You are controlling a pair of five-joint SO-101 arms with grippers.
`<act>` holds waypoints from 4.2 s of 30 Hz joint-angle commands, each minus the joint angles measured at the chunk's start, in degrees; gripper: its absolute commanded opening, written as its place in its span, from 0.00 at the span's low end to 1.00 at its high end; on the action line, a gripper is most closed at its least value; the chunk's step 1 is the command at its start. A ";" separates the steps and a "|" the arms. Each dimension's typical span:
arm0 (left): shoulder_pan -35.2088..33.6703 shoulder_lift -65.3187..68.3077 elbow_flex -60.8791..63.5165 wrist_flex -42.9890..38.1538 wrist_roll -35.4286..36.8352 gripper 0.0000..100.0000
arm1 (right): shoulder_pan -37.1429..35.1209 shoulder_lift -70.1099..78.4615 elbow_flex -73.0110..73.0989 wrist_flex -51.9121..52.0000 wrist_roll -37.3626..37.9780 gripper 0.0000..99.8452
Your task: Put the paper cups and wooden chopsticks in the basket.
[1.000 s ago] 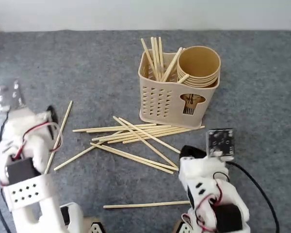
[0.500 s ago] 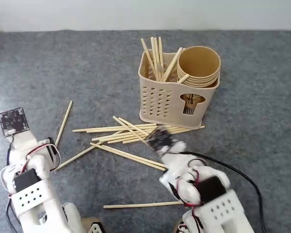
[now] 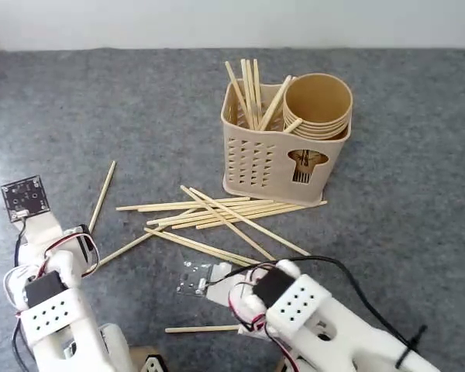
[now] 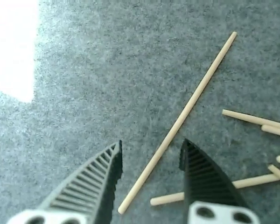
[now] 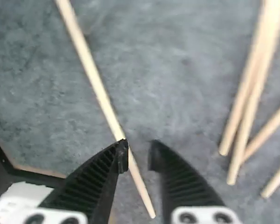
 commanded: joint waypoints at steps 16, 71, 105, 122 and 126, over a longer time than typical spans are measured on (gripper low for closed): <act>-0.44 -1.58 -0.22 -1.05 -1.05 0.20 | -16.48 2.42 -2.20 -7.69 -6.77 0.16; -7.30 -1.23 -2.68 -2.55 -0.53 0.20 | -9.80 2.33 4.66 -10.86 0.62 0.16; -7.21 -1.23 -1.36 -2.55 -0.88 0.20 | -3.21 2.33 9.93 -13.05 0.70 0.01; -5.36 -1.23 -0.40 -2.64 -1.14 0.20 | 18.95 0.31 -17.05 9.71 8.00 0.01; -3.87 -1.32 0.48 -2.73 -3.69 0.20 | 20.18 -5.41 -24.18 14.81 7.47 0.01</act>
